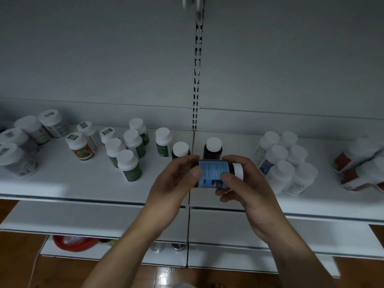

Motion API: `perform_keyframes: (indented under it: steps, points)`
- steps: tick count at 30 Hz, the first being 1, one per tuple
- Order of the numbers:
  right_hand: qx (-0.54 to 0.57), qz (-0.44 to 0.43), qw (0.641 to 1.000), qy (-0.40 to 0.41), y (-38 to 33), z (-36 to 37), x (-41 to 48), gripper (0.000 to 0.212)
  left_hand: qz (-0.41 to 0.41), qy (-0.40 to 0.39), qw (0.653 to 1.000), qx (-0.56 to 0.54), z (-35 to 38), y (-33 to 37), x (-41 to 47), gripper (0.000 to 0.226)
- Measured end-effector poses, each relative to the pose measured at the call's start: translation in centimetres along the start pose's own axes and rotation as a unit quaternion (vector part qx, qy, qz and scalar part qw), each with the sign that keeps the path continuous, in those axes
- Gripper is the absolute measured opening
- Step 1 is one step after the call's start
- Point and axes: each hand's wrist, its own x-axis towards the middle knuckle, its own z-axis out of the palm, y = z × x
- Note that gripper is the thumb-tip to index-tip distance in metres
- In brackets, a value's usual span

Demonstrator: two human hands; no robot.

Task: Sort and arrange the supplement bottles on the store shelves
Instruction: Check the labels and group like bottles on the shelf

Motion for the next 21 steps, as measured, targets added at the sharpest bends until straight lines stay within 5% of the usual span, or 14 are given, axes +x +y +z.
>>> perform_keyframes:
  steps: [5, 11, 15, 21]
  points:
    - [0.01, 0.015, 1.0, 0.018, 0.15, -0.02, -0.02, 0.037, 0.046, -0.022, 0.999, -0.001, 0.15, -0.17, -0.14, 0.05]
    - [-0.007, -0.005, 1.0, 0.005, 0.24, -0.11, -0.21, 0.033, -0.014, 0.042, 0.999, 0.01, 0.42, -0.43, -0.1, 0.045]
    - [-0.008, 0.016, 1.0, 0.019, 0.33, -0.09, -0.25, 0.035, 0.027, -0.039, 0.999, 0.011, 0.18, -0.31, -0.55, 0.058]
    - [-0.02, -0.006, 1.0, 0.001, 0.14, -0.15, -0.6, 0.055, 0.009, 0.012, 1.0, 0.01, 0.7, 0.23, -0.25, 0.033]
